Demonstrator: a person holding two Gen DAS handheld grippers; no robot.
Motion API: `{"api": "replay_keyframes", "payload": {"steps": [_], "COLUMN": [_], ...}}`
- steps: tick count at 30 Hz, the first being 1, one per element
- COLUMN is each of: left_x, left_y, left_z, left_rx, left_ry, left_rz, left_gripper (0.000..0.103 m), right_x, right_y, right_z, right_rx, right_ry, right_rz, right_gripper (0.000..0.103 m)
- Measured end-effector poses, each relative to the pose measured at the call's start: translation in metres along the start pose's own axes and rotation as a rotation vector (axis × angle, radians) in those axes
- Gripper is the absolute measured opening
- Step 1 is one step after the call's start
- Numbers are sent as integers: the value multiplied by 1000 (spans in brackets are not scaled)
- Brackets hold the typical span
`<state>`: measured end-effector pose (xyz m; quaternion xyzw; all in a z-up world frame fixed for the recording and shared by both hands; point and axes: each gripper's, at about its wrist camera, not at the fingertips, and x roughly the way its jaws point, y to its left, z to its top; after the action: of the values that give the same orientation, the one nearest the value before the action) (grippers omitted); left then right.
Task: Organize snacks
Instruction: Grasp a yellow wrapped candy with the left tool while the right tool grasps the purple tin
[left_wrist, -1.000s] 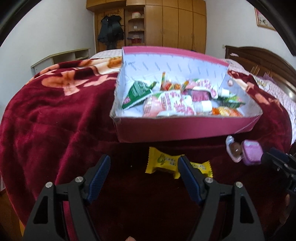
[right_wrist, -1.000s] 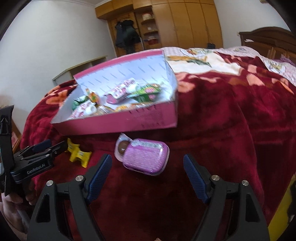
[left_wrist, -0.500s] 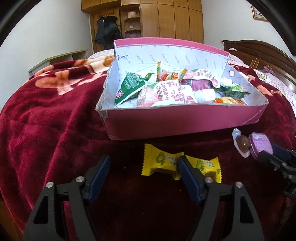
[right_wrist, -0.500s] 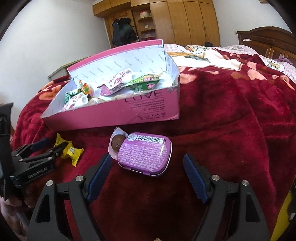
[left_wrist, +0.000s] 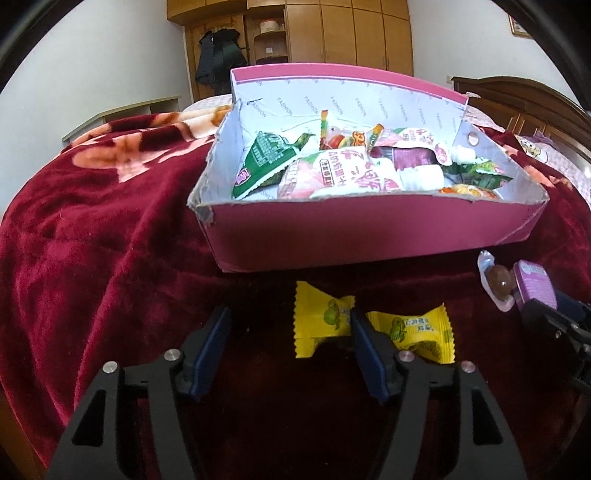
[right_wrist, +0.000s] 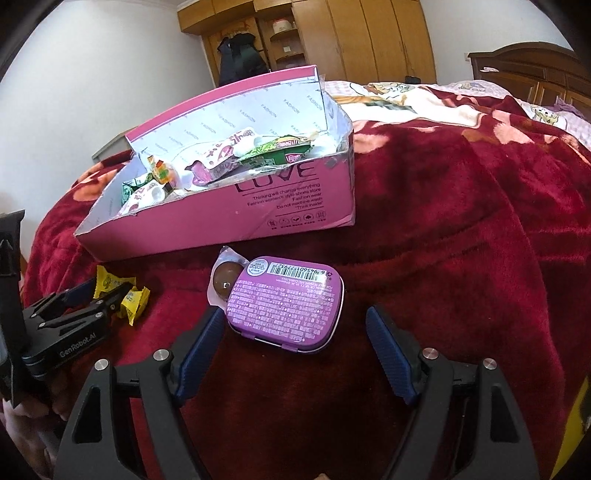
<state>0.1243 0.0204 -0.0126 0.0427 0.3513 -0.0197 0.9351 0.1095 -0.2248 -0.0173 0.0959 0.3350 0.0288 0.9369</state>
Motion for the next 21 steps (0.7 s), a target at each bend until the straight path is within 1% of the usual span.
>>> {"api": "replay_keyframes", "payload": {"steps": [3, 6, 8, 10, 11, 12, 13, 15, 17, 19, 20, 21], "left_x": [0, -2, -4, -5, -6, -7, -8, -10, -11, -10, -11, -12], "left_y": [0, 0, 0, 0, 0, 1, 2, 5, 8, 10, 11, 13], "left_z": [-1, -1, -2, -2, -2, -3, -3, -3, -3, -2, -2, -2], "left_rx": [3, 4, 1, 1, -1, -5, -10, -21, -39, -54, -63, -70], "left_ry": [-6, -12, -18, -20, -19, -20, -22, -22, -17, -9, -8, -9], "left_rz": [2, 0, -2, 1, 1, -2, -6, -22, -44, -63, -71, -78], "left_gripper": [69, 68, 64, 53, 51, 46, 39, 32, 30, 28, 27, 23], "right_x": [0, -1, 0, 2, 3, 4, 3, 1, 0, 0, 1, 1], "right_y": [-1, -5, -4, 1, 3, 5, 5, 1, -3, -3, -2, -2], "right_z": [2, 4, 5, 4, 3, 1, -1, -3, -4, -5, -5, -5], "right_rx": [29, 89, 95, 72, 60, 51, 51, 68, 82, 85, 83, 82], "right_ry": [-11, -33, -34, -35, -37, -43, -55, -74, -81, -85, -85, -86], "right_rz": [-3, 9, -1, -23, -35, -44, -43, -23, -17, -33, -42, -48], "right_gripper": [80, 80, 80, 80, 80, 80, 80, 80, 77, 72, 71, 69]}}
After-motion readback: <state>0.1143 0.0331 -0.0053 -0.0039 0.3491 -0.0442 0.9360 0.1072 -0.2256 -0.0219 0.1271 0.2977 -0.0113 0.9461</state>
